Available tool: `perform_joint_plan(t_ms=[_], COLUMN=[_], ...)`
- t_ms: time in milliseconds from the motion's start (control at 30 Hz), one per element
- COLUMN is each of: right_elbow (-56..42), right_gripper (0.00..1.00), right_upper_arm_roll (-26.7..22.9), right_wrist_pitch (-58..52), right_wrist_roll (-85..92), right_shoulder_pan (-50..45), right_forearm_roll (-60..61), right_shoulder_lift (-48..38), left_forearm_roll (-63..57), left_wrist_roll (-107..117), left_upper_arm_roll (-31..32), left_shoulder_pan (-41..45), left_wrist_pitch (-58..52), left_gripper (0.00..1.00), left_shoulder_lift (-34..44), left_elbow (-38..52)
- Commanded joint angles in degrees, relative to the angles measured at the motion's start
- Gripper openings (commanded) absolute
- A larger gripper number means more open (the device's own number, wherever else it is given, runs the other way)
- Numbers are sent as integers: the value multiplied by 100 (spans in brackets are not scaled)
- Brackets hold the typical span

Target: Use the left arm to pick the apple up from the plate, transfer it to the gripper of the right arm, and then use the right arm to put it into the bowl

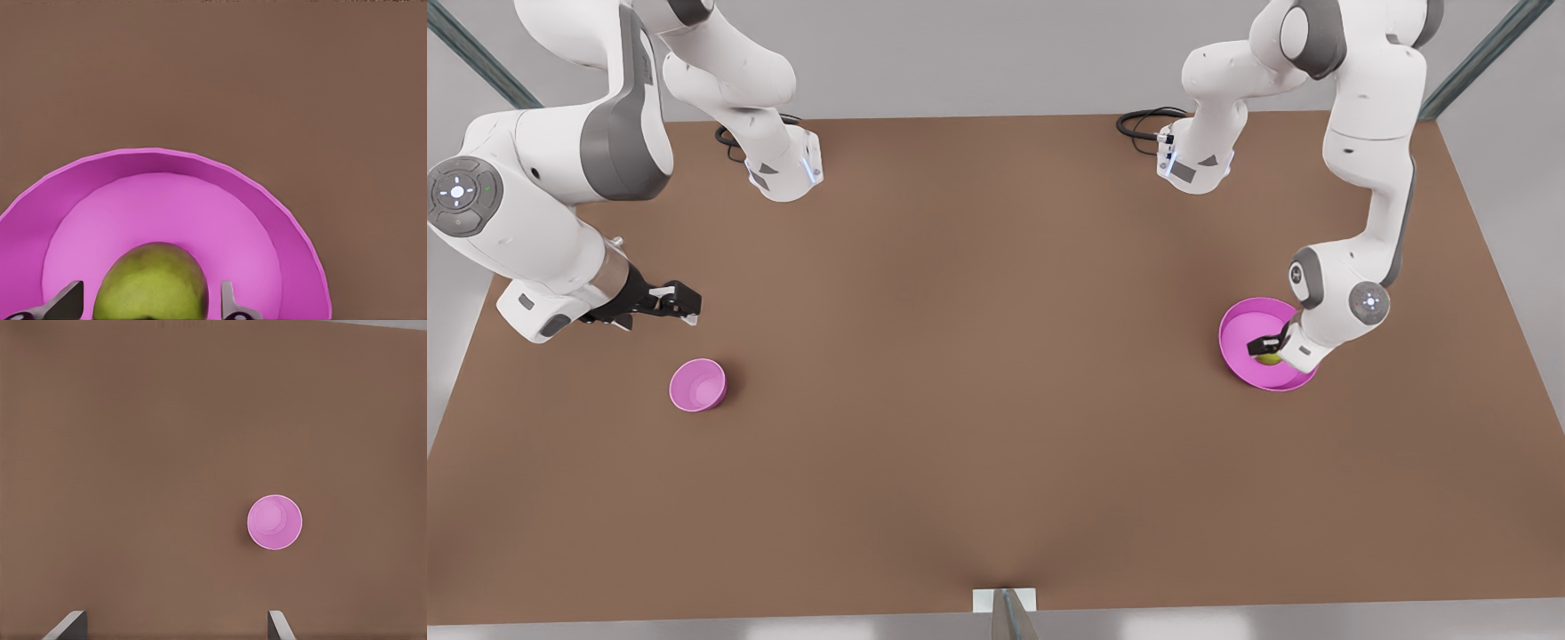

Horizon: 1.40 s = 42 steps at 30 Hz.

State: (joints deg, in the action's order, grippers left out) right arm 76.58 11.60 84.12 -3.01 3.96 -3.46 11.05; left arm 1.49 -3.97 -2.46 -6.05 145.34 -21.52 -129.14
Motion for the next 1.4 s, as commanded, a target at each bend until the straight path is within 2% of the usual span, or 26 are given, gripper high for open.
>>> perform_joint_plan(t_ms=[0, 133, 233, 467, 600, 1000, 1133, 1167, 1233, 1267, 1300, 1367], right_elbow=[-3, -3, -3, -3, -3, -3, -3, -3, 6, 6, -3, -3], right_gripper=[100, 100, 100, 100, 100, 100, 100, 100, 100, 100, 100, 100], right_upper_arm_roll=[0, 0, 0, 0, 0, 0, 0, 0, 0, 0, 0, 0], right_wrist_pitch=[-1, -1, -1, -1, -1, -9, -9, -9, -9, -9, -1, -1], right_wrist_roll=[-42, -42, -33, -33, -33, -33, -33, -33, -33, -33, -33, -33], right_shoulder_pan=[-9, -1, 8, 17, 26, 26, 26, 26, 26, 26, 26, 26], right_forearm_roll=[3, 3, 3, 3, 3, 3, 3, 3, 3, 3, 3, 3], right_shoulder_lift=[-7, -7, -7, -7, -7, -7, 2, 2, 2, 2, 2, 2], left_forearm_roll=[-8, 9, 9, 9, 9, 9, 9, 9, 9, 9, 79, 1222], left_wrist_roll=[-156, -156, -148, -148, -148, -148, -139, -113, 220, 677, 898, 863], left_upper_arm_roll=[0, 0, 0, 0, 0, 9, 26, 26, 44, 62, 62, 62], left_shoulder_pan=[7, 7, 7, 16, 16, 16, 51, 86, 384, 683, 1052, 1720], left_wrist_pitch=[241, 267, 329, 355, 355, 355, 223, 162, -223, -1234, -1798, -1851], left_gripper=[100, 85, 78, 78, 74, 70, 70, 66, 66, 66, 67, 66], left_shoulder_lift=[-19, -63, -115, -168, -159, -203, 174, 306, 473, 535, 544, 570], left_elbow=[3, 38, 38, -15, -76, -94, -41, -15, 379, 1047, 1391, 1619])
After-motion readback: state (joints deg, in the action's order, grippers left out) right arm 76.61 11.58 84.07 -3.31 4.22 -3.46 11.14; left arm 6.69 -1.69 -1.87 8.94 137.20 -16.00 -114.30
